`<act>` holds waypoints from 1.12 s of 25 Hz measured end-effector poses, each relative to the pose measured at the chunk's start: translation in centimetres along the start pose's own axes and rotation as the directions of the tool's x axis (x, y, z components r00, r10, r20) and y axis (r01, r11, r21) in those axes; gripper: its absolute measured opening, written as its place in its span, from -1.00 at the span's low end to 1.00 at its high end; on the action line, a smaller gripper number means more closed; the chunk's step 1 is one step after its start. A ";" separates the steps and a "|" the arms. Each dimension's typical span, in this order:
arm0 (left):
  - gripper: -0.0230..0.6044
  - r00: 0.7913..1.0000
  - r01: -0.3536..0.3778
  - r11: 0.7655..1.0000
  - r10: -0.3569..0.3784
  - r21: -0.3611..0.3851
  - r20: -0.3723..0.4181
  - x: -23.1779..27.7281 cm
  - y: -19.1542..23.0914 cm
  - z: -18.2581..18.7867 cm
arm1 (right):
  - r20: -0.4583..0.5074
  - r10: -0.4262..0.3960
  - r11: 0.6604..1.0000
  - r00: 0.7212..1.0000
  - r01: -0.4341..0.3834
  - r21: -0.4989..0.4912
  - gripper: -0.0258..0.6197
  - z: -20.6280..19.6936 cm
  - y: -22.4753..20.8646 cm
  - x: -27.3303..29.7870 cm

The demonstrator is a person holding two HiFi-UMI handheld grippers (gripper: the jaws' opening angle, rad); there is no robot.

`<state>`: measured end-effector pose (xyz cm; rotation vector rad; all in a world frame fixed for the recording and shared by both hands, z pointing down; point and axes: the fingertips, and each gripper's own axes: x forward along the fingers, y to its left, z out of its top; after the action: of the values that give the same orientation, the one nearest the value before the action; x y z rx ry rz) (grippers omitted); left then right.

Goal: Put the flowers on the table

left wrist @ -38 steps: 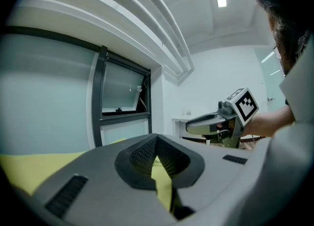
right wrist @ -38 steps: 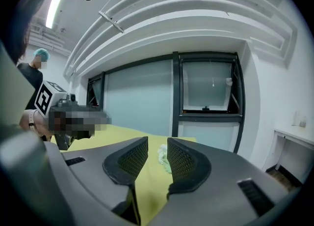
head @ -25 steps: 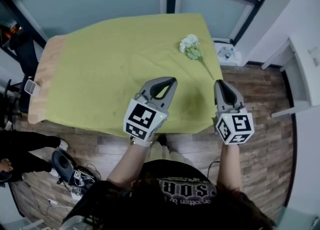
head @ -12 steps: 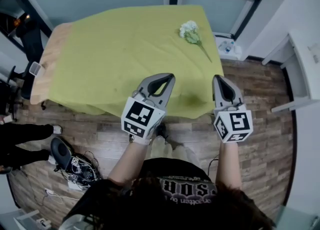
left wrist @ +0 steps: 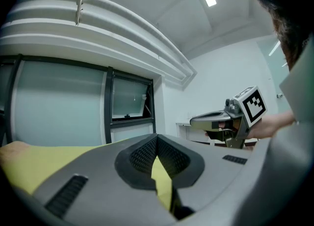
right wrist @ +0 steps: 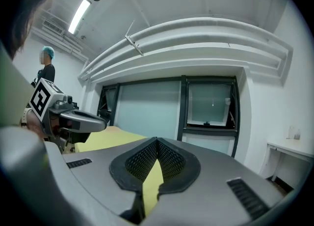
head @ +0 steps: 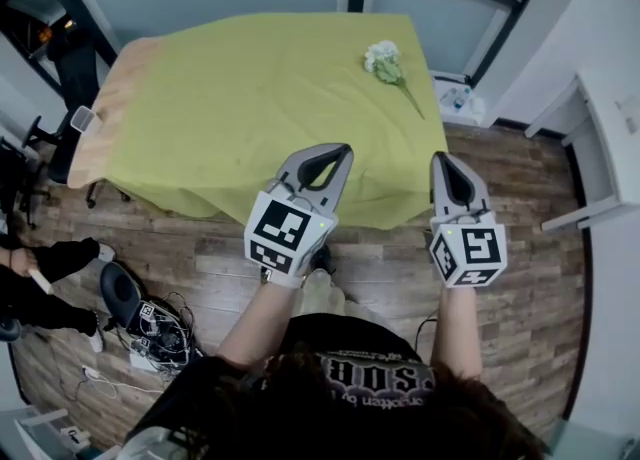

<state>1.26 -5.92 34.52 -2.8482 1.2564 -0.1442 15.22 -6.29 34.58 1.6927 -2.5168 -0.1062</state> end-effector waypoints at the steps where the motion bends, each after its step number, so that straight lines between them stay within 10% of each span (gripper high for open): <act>1: -0.94 1.000 0.002 1.000 -0.002 0.000 0.001 -0.1 -0.2 0.0 | -0.003 0.001 1.000 1.000 -0.001 0.001 -0.83 0.0 0.1 -0.2; 28: -0.94 0.999 0.042 0.999 -0.042 0.013 -0.009 2.0 -0.7 0.0 | -0.025 0.009 1.000 1.000 -0.009 -0.005 -0.83 -0.8 -0.5 -0.1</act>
<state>3.13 -6.87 34.68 -2.8667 1.1929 -0.1651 15.79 -6.39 35.35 1.6702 -2.5039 -0.0904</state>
